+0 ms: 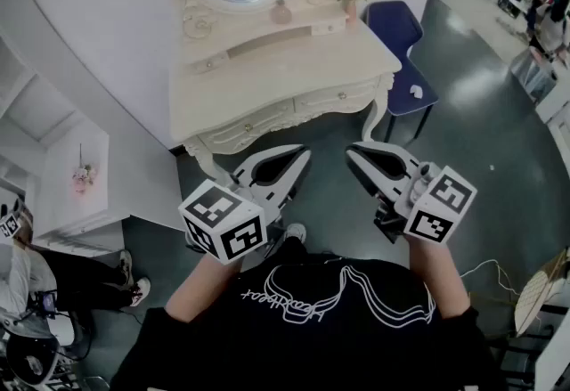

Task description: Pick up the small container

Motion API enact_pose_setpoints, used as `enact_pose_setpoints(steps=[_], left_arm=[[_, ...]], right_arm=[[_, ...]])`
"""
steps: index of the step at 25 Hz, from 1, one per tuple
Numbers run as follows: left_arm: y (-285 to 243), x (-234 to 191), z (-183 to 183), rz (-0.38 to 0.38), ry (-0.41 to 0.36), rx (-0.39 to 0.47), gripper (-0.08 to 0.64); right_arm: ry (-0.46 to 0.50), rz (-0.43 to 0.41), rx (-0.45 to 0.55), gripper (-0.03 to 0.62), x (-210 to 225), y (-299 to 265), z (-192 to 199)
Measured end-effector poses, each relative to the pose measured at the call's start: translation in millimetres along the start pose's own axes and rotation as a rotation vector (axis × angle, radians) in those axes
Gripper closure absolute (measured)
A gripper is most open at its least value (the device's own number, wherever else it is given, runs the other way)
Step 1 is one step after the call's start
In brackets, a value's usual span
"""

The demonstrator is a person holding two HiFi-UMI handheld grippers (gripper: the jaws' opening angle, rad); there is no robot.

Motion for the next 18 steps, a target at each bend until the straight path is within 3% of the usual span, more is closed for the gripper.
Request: enact_pose_setpoints(steps=[18], left_arm=[[-13, 0, 0, 0.0, -0.008, -0.01, 0.558]], right_arm=[[-0.013, -0.009, 0.008, 0.584, 13, 2, -1]])
Point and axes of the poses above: the fingertips, and each gripper's own axes: y backward along the fingers, x to its right, z out of its underside, the point moved 2 cm from there along y, backward along the fingers, and after that the axes turned 7 degrees about -x, right-handed, at the moved point
